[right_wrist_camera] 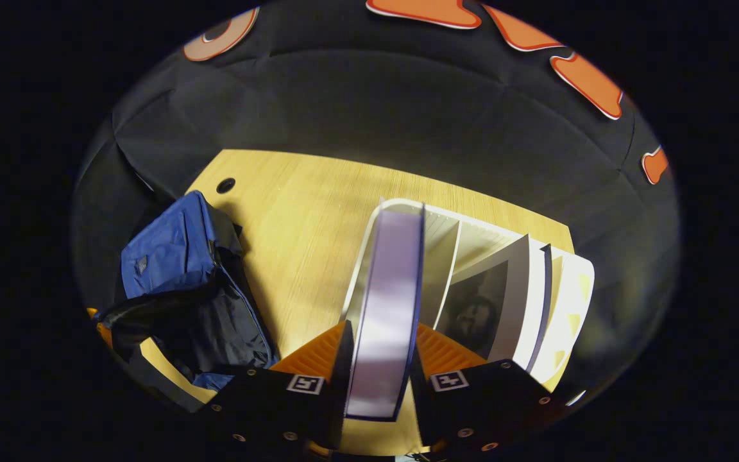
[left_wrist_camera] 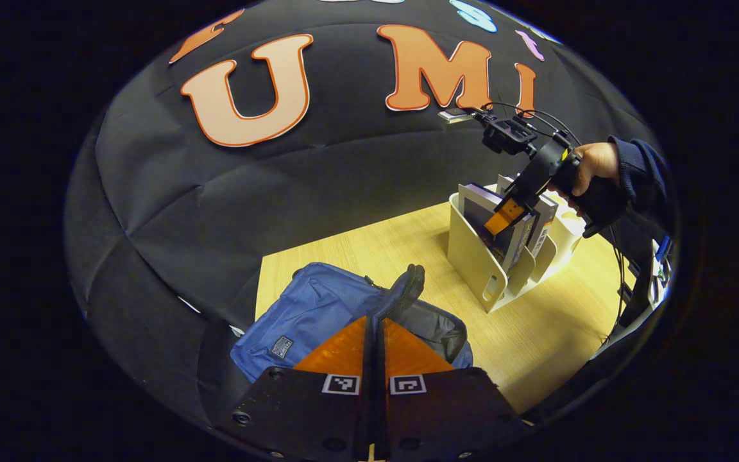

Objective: Open the schoolbag, grab two books from the bookshelf and put them into the schoolbag.

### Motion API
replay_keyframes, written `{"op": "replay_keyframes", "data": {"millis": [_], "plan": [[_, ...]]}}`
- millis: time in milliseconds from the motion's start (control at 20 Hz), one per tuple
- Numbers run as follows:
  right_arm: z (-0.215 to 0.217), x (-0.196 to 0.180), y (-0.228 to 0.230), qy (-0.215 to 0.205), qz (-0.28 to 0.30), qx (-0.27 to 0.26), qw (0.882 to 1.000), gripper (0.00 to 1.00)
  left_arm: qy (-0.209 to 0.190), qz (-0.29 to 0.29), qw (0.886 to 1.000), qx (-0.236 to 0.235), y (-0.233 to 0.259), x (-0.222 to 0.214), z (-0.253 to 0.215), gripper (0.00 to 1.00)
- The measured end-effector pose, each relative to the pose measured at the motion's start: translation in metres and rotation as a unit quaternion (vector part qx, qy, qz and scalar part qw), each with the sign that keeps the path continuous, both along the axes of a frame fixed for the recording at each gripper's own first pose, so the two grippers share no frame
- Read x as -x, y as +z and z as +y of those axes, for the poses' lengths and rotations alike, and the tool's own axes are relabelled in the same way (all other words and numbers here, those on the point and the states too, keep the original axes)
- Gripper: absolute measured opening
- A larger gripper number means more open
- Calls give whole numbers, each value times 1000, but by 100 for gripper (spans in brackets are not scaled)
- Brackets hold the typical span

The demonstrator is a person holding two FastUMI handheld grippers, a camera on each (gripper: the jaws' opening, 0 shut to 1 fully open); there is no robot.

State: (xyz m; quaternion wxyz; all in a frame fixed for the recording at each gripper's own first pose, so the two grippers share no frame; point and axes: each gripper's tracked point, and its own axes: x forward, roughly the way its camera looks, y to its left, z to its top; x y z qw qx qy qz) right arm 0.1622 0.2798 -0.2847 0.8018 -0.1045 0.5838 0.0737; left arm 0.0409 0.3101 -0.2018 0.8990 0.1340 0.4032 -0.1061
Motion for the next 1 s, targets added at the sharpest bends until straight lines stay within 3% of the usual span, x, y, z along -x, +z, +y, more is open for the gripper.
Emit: {"op": "replay_keyframes", "data": {"millis": [50,100,250,300,400,450,500,550,600,650,700,1000], "plan": [[-1,4,3,-5,7,1,1000,44,-1,-1,1000,5,-1,1,1,3],[-2,3,2,-10,14,1,1000,35,-1,1,1000,9,-3,2,0,0],[-9,6,0,-26,31,-12,999,48,1,2,1000,21,-7,4,0,3],[-11,8,-1,-34,40,-15,999,41,1,3,1000,25,-9,4,0,3],[-13,9,-2,-43,52,-18,998,41,0,5,1000,28,-11,5,0,3],[-14,10,-2,-46,56,-18,997,32,-1,6,1000,28,-13,8,0,3],[-13,10,-1,-46,60,-17,997,31,-2,6,1000,28,-13,8,0,3],[-12,11,1,-47,63,-18,997,46,-3,7,1000,28,-13,10,0,3],[-11,11,3,-51,65,-21,996,46,-5,6,1000,28,-14,11,-1,3],[-13,10,6,-49,63,-25,997,28,-7,7,1000,27,-17,13,0,3],[-15,10,11,-45,63,-27,997,36,-6,8,1000,27,-18,14,-1,3],[-29,13,57,-44,30,-61,997,34,-5,11,1000,25,-17,13,-3,3]]}}
